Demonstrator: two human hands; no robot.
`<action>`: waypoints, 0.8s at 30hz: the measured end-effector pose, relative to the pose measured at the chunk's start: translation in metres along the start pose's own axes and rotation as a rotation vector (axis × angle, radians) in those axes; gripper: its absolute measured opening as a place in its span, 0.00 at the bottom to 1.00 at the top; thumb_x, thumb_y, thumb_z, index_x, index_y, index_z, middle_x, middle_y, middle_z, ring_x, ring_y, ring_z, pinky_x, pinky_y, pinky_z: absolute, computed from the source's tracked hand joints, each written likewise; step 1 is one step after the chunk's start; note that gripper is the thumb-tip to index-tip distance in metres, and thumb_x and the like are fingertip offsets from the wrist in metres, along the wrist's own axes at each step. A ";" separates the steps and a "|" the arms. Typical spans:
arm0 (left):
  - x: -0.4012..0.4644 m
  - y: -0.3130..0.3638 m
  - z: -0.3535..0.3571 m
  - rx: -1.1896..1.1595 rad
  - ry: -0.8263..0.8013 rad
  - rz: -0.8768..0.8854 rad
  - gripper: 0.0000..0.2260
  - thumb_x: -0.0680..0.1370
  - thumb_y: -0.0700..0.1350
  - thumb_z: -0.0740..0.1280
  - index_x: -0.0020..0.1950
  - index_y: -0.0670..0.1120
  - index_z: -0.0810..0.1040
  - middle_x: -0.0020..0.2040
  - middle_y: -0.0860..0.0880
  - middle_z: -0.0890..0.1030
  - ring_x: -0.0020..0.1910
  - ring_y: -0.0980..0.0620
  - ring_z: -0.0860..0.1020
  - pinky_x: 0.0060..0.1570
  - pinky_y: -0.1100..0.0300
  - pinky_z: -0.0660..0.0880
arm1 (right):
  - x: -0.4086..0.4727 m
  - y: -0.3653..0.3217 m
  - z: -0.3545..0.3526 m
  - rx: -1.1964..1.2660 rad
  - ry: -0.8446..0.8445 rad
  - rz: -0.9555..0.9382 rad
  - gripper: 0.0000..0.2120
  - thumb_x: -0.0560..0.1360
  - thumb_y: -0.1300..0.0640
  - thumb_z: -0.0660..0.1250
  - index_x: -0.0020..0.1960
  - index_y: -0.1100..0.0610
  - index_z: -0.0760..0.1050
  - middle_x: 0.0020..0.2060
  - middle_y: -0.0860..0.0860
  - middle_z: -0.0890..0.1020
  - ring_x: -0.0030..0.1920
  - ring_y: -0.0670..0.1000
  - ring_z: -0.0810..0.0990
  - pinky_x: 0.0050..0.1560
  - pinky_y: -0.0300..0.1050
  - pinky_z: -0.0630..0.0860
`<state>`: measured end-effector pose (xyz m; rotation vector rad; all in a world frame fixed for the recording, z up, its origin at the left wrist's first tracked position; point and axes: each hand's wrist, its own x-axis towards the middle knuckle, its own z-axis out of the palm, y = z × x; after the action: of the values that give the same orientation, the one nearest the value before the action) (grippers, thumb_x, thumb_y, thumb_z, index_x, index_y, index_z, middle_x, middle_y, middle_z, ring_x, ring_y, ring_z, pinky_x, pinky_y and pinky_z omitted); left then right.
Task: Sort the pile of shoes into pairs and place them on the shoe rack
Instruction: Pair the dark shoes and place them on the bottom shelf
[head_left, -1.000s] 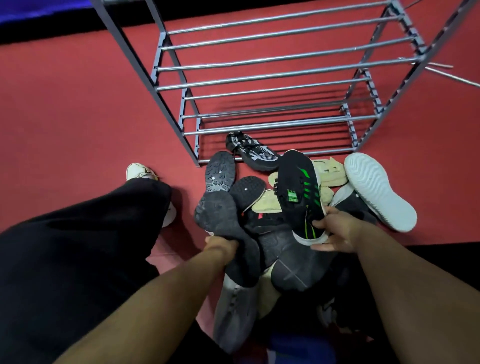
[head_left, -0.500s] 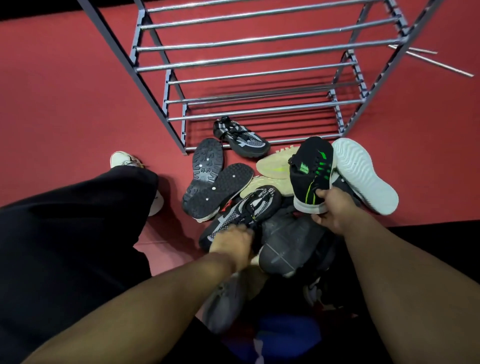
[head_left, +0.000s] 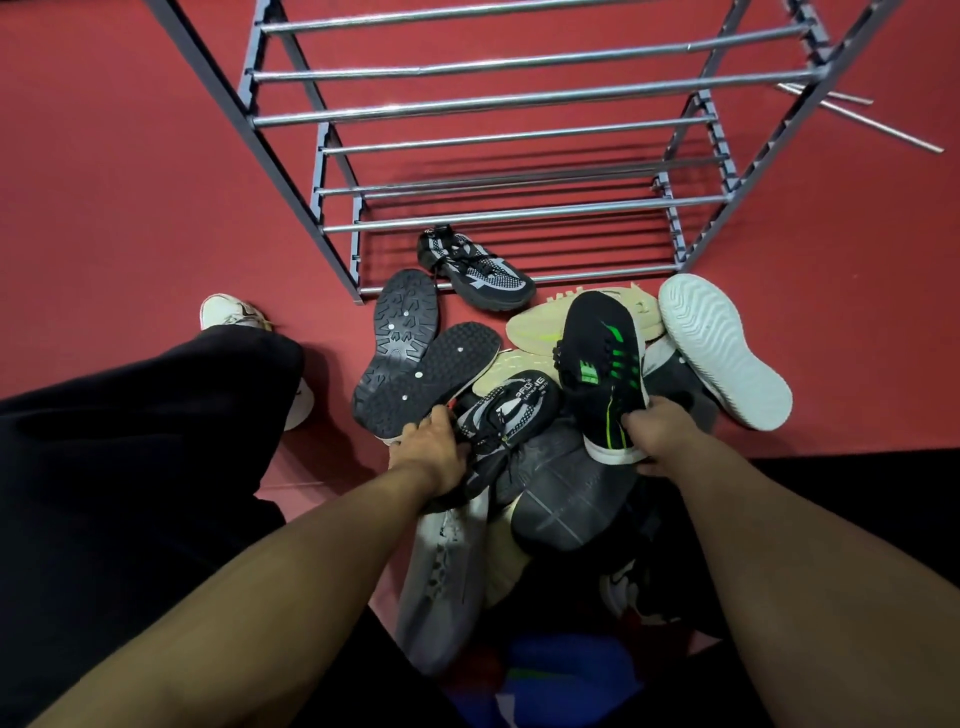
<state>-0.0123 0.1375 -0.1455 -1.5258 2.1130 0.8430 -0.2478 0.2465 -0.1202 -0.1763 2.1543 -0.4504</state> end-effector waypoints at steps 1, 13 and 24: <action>0.002 0.001 -0.002 -0.023 -0.011 0.012 0.18 0.76 0.52 0.64 0.61 0.48 0.63 0.64 0.43 0.75 0.63 0.39 0.71 0.62 0.45 0.69 | 0.001 0.002 -0.001 -0.221 0.069 -0.025 0.20 0.72 0.54 0.61 0.63 0.56 0.72 0.61 0.60 0.75 0.59 0.62 0.75 0.55 0.54 0.77; 0.007 0.016 -0.092 0.344 0.014 0.444 0.19 0.79 0.51 0.58 0.68 0.68 0.67 0.65 0.52 0.73 0.66 0.48 0.68 0.69 0.39 0.58 | -0.020 -0.036 0.028 -0.263 -0.109 -0.647 0.29 0.73 0.38 0.65 0.71 0.46 0.68 0.64 0.54 0.73 0.65 0.55 0.71 0.67 0.53 0.68; -0.002 0.028 -0.068 -0.808 0.143 -0.162 0.34 0.68 0.62 0.69 0.68 0.48 0.65 0.66 0.46 0.76 0.62 0.45 0.76 0.63 0.50 0.73 | -0.020 -0.064 0.051 0.217 -0.220 -0.274 0.17 0.80 0.47 0.61 0.61 0.59 0.70 0.49 0.55 0.78 0.39 0.51 0.78 0.29 0.45 0.79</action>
<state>-0.0363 0.0993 -0.0874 -2.1497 1.7755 1.6947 -0.1975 0.1800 -0.1077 -0.3834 1.8572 -0.7812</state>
